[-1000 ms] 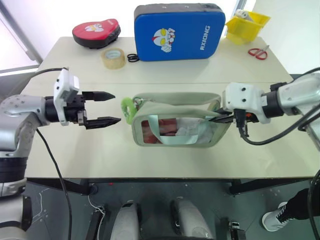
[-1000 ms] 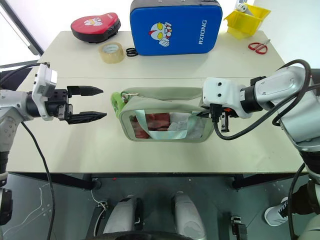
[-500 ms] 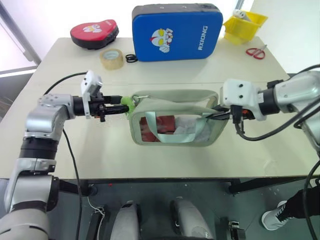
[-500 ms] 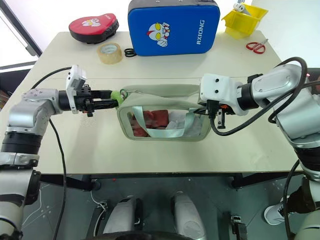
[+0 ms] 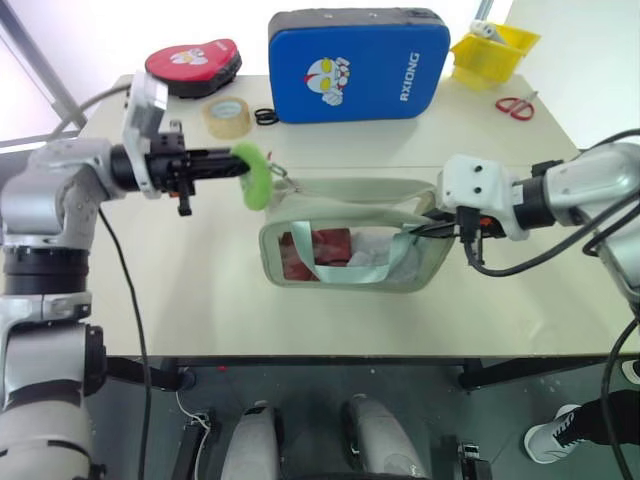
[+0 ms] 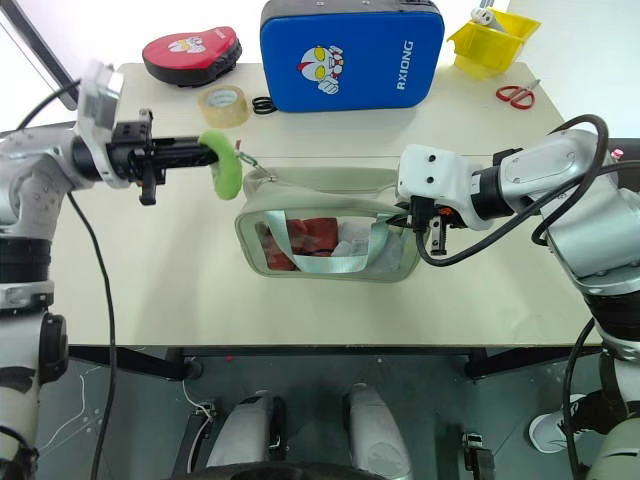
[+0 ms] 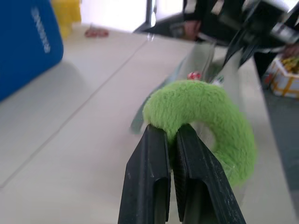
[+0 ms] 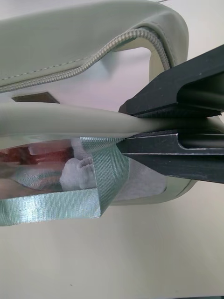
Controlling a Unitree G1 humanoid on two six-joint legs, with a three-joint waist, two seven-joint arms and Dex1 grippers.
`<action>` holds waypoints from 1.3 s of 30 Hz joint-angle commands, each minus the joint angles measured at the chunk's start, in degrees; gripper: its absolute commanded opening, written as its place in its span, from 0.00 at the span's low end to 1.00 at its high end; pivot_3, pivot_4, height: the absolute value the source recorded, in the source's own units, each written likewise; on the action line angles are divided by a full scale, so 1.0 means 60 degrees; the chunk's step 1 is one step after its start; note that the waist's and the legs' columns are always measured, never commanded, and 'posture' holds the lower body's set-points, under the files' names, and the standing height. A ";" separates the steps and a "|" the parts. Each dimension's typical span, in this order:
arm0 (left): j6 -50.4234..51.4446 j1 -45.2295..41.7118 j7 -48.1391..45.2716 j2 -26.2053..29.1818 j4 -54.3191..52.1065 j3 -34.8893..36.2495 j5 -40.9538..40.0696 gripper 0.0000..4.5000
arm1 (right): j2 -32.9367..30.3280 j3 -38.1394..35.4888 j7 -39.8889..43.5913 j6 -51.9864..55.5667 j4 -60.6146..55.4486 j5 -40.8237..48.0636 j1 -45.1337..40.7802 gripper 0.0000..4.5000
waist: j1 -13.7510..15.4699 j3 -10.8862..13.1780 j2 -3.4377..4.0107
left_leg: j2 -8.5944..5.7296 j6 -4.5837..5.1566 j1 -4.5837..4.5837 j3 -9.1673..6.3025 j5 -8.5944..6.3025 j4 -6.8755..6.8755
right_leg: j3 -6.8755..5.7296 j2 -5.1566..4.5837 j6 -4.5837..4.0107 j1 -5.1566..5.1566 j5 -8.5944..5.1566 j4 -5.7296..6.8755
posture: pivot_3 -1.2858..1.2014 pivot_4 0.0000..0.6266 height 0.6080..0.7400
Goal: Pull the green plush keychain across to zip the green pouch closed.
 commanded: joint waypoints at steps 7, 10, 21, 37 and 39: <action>0.1779 -0.0706 0.1630 -0.1492 -0.0404 -0.1245 0.0297 0.16 | 0.0103 0.0076 -0.0256 -0.0313 0.0161 -0.0328 -0.0045 0.00 | -0.0071 0.0000 -0.0001 | 0.0000 0.0000 0.0007 -0.0004 0.0000 -0.0004 | 0.0006 0.0004 0.0000 -0.0001 0.0000 0.0002 | 0.52 0.24 0.98; 0.2036 -0.0732 0.1623 -0.1315 -0.0603 -0.1242 0.0256 0.42 | 0.0123 0.0024 -0.0330 -0.0255 0.0198 -0.0331 -0.0033 0.00 | -0.0061 0.0000 0.0000 | 0.0001 0.0000 0.0008 -0.0007 0.0000 -0.0005 | 0.0004 0.0007 0.0000 -0.0002 0.0000 0.0003 | 0.52 0.24 0.98; 0.0782 -0.0900 0.0561 0.0221 0.0217 -0.0650 0.0542 0.99 | 0.0230 0.0112 -0.0495 -0.0325 0.0394 -0.0445 0.0032 0.00 | -0.0043 0.0000 0.0000 | 0.0000 -0.0001 0.0007 -0.0003 0.0001 -0.0004 | 0.0002 0.0004 0.0000 -0.0001 0.0000 0.0002 | 0.52 0.24 0.98; -0.0665 0.1906 0.0455 -0.0036 -0.2029 -0.1225 0.1006 0.48 | 0.0053 -0.0102 -0.0341 -0.0168 0.0162 -0.0248 0.0100 0.00 | 0.0002 -0.0001 -0.0003 | 0.0000 -0.0002 0.0014 -0.0003 0.0001 0.0004 | 0.0001 0.0001 0.0000 0.0014 0.0001 0.0000 | 0.52 0.24 0.98; -0.0779 0.1936 0.0485 -0.0084 -0.2057 -0.1266 0.1096 0.26 | 0.0012 -0.0139 -0.0348 -0.0111 0.0103 -0.0223 0.0117 0.00 | -0.0024 -0.0001 -0.0002 | 0.0001 -0.0001 0.0013 -0.0004 0.0001 -0.0002 | 0.0002 0.0001 -0.0001 0.0011 0.0000 -0.0001 | 0.52 0.24 0.98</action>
